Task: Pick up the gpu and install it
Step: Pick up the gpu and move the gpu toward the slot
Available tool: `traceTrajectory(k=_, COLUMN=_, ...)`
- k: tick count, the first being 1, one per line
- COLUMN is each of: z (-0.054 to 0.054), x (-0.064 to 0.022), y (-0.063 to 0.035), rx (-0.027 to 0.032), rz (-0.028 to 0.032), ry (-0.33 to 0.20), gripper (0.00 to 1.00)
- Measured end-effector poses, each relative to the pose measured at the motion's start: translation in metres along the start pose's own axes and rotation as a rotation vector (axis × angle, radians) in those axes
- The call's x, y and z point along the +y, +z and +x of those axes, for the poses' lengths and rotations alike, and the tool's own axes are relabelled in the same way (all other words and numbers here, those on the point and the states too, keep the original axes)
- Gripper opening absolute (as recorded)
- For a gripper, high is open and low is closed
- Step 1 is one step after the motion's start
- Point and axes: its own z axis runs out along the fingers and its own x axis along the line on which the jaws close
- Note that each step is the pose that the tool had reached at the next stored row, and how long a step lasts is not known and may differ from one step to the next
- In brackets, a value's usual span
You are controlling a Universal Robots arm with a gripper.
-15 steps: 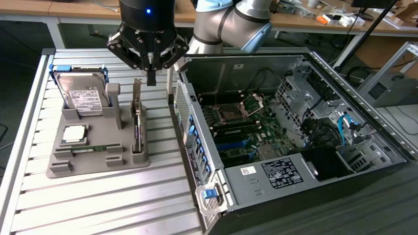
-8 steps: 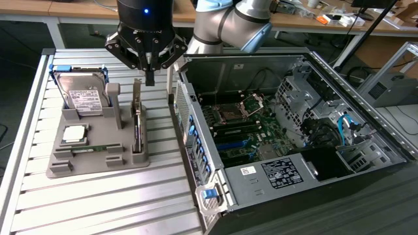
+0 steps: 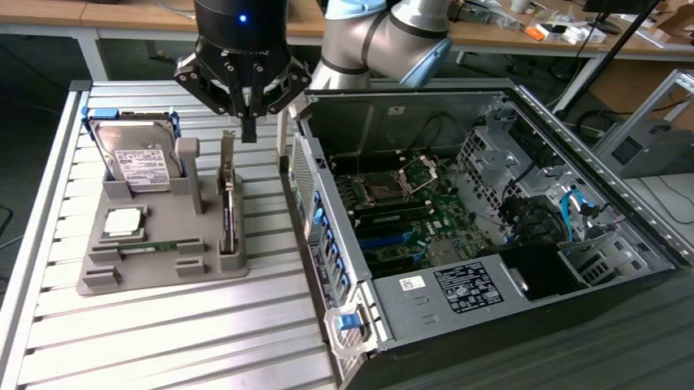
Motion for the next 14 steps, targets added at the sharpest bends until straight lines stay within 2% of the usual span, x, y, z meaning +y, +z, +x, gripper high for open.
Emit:
traceTrajectory(k=2, z=0.0, x=0.0, y=0.0, rx=0.0, rz=0.0, ry=0.0, gripper=0.11)
traceTrajectory(k=4, z=0.0, x=0.0, y=0.0, rx=0.0, rz=0.0, ry=0.0, gripper=0.23)
traceTrajectory(k=5, z=0.0, x=0.0, y=0.0, rx=0.0, rz=0.0, ry=0.0, gripper=0.23)
traceTrajectory(k=7, z=0.0, x=0.0, y=0.0, rx=0.0, rz=-0.0001, ry=0.0, gripper=0.36)
traceTrajectory(k=14, z=0.0, x=0.0, y=0.0, rx=0.0, rz=0.0, ry=0.0, gripper=0.36)
